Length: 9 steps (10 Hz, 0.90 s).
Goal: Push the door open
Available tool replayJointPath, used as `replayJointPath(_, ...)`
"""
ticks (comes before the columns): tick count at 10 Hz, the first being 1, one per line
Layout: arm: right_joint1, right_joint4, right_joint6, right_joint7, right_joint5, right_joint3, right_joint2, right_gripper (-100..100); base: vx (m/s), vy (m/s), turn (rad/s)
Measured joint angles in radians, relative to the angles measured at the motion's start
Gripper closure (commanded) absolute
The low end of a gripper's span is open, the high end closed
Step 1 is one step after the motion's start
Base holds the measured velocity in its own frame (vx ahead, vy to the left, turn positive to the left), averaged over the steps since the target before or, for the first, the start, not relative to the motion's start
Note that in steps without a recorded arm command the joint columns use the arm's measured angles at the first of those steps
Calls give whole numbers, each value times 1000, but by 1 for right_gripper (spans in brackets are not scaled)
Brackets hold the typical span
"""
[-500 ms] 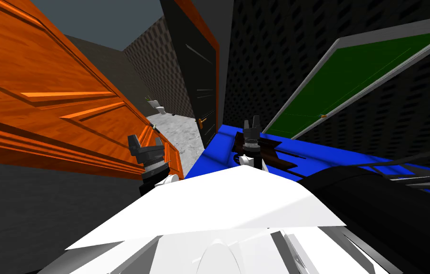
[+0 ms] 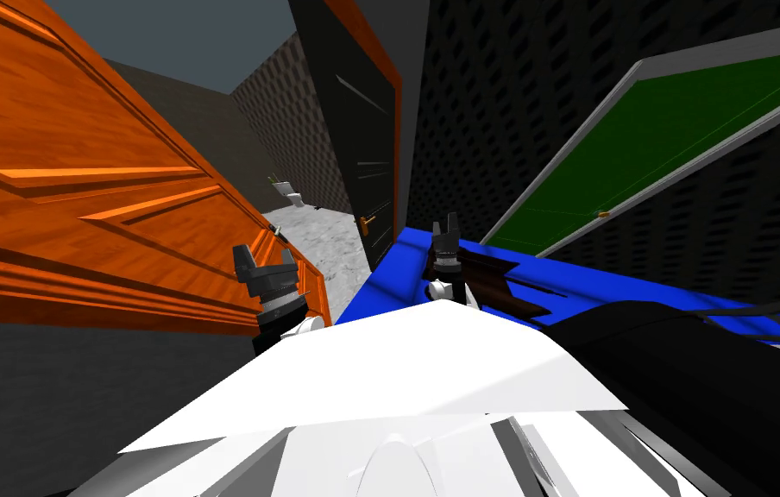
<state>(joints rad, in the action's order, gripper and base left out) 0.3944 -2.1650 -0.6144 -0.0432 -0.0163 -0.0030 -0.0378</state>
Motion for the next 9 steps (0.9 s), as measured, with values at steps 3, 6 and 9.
replayJointPath(3,-33,58,4,12,-2,14,-11,-100,77,-37,48)
replayJointPath(6,-84,139,8,21,1,36,-15,-100,89,-59,58)
replayJointPath(9,-125,215,15,38,-1,57,-27,-100,94,-63,65)
